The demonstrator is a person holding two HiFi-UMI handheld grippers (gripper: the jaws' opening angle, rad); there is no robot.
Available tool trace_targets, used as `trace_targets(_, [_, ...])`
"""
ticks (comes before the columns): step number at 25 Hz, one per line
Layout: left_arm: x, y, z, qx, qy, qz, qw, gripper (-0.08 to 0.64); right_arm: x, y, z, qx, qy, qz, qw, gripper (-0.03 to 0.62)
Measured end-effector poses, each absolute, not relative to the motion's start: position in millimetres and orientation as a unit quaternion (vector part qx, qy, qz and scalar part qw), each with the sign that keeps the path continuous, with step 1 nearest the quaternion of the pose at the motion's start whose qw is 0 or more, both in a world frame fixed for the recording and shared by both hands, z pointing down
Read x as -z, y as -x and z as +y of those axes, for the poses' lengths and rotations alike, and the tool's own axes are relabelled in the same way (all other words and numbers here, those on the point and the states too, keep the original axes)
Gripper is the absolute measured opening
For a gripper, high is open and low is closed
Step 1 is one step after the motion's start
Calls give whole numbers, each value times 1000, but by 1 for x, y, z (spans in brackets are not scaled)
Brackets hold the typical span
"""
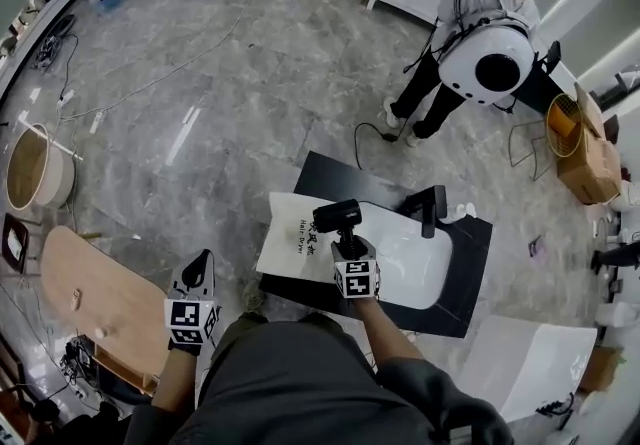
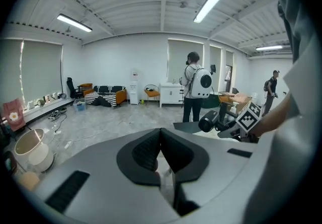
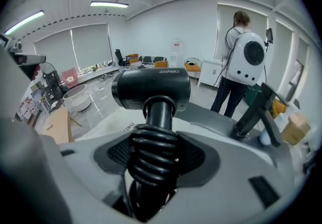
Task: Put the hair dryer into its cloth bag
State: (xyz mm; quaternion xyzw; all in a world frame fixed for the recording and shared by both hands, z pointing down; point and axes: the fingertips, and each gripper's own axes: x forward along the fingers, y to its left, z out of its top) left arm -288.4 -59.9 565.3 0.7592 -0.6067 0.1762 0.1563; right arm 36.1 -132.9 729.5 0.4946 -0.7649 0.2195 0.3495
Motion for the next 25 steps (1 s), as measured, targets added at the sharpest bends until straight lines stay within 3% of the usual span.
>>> trace_targets(25, [-574, 199, -88, -176, -837, -500, 139, 2, -639, -136, -63, -209, -619, -711, 262, 241])
